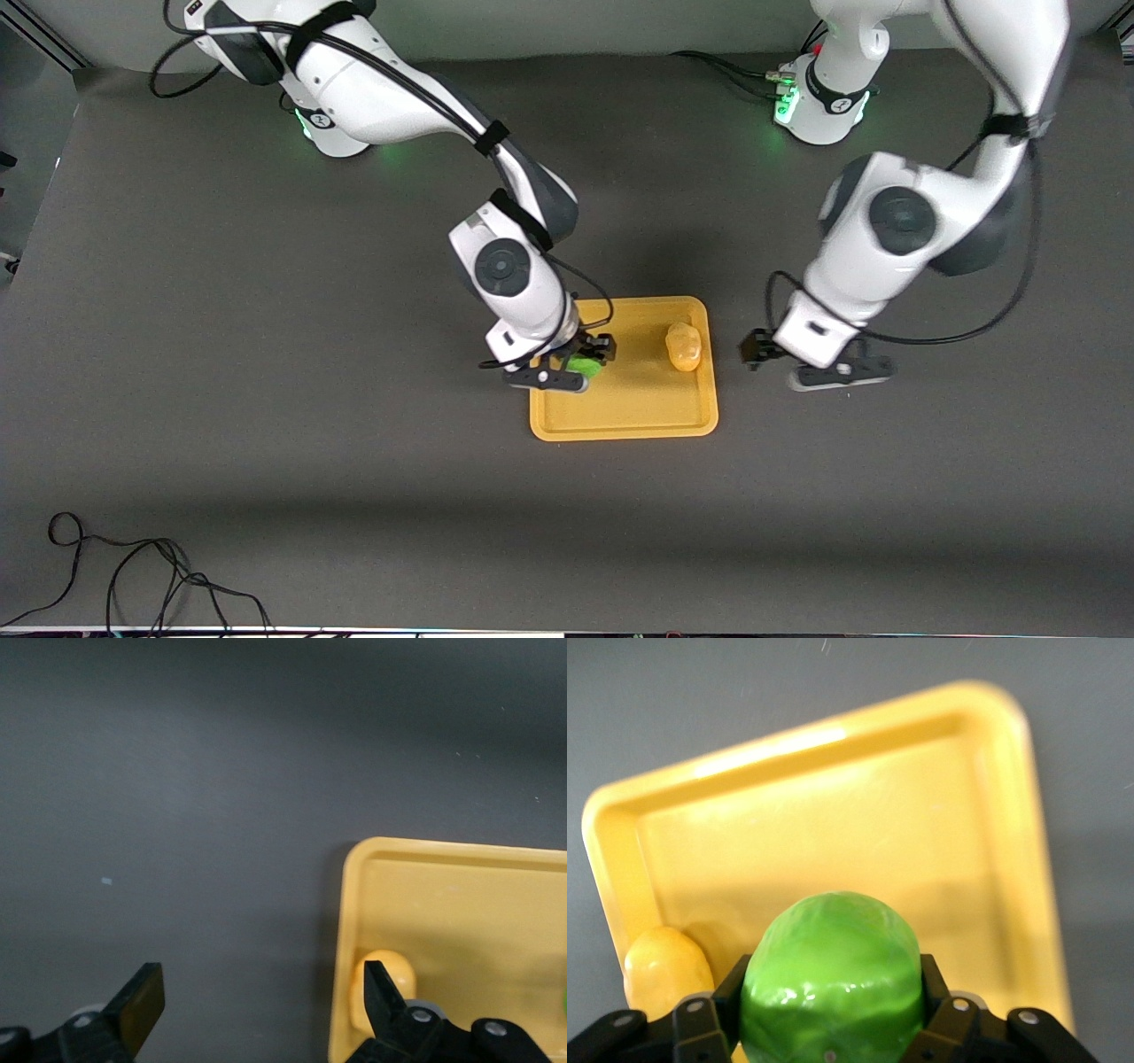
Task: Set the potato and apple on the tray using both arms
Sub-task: 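Lower the potato onto the tray and open the left gripper, then withdraw the left gripper while the right gripper carries the apple over the tray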
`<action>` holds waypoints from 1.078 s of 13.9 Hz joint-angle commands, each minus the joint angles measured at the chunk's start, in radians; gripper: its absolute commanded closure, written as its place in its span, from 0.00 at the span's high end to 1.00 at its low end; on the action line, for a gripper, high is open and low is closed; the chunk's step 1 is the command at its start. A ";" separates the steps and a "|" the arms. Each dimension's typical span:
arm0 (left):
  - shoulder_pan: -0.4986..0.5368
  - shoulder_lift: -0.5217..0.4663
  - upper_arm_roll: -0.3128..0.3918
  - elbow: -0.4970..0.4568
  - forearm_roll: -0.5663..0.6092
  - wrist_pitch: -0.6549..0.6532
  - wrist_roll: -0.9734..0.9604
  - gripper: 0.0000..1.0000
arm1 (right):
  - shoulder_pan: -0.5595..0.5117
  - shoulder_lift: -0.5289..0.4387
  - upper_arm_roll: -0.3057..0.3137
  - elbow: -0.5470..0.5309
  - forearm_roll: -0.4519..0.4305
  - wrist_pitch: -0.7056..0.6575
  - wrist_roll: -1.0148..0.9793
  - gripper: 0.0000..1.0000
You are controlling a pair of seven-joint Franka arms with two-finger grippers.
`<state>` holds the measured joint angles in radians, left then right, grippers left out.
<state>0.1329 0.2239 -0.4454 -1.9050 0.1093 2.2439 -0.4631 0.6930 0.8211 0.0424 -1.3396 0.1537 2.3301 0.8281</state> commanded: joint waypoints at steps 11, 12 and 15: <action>0.143 -0.391 0.128 0.040 -0.111 -0.564 0.391 1.00 | 0.057 0.156 -0.022 0.128 -0.094 0.029 0.075 0.32; 0.143 -0.409 0.140 0.046 -0.144 -0.607 0.393 1.00 | 0.057 0.156 -0.022 0.128 -0.097 0.029 0.078 0.32; 0.143 -0.419 0.154 0.046 -0.157 -0.604 0.438 1.00 | 0.057 0.158 -0.022 0.128 -0.095 0.029 0.086 0.54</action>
<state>0.2760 -0.1802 -0.3024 -1.8459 -0.0262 1.6426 -0.0672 0.7452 0.9646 0.0233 -1.2418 0.0773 2.3671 0.8796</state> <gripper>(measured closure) 0.000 0.233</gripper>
